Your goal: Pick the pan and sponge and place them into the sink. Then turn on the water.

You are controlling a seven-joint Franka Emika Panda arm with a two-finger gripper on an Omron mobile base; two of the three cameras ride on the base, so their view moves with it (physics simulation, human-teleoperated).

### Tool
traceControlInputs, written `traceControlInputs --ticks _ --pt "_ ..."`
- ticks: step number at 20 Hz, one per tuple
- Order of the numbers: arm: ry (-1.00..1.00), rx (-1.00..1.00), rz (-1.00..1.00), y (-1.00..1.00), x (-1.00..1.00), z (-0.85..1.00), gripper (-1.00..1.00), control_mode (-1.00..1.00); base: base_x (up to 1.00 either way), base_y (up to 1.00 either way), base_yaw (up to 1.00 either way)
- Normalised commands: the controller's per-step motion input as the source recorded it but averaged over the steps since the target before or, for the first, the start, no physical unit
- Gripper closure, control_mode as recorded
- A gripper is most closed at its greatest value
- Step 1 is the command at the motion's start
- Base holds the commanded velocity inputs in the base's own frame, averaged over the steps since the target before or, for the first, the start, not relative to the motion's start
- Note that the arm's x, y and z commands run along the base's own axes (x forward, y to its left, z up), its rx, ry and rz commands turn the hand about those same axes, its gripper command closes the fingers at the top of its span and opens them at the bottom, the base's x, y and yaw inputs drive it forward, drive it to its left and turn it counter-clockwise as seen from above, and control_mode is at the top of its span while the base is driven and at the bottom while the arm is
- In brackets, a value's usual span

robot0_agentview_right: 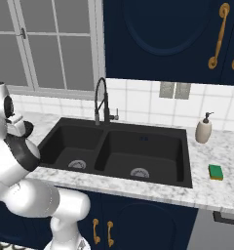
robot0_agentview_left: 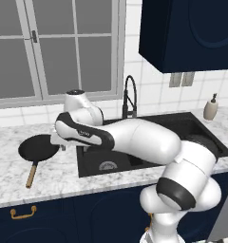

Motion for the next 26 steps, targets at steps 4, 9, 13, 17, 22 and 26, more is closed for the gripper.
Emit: traceControlInputs --ticks 4,9,13,17,22,26 --pt "-0.01 -0.01 0.0 0.58 0.0 0.0 -1.0 -1.0 0.0 0.0 0.0" --pt "0.02 0.0 0.0 0.62 0.0 -0.01 -1.0 -1.0 0.0 0.0 0.0" --pt "0.0 0.0 0.0 0.38 0.0 -0.21 -1.0 -1.0 0.0 0.0 0.0" --pt "0.0 0.0 0.0 0.41 0.0 -0.19 -1.0 -1.0 0.0 0.0 0.0" --pt "0.0 -0.01 0.0 0.44 0.02 -0.19 -1.0 -1.0 0.0 0.0 0.0" --pt "0.0 0.0 0.01 0.39 0.03 -0.21 -1.0 -1.0 0.0 0.0 0.0"
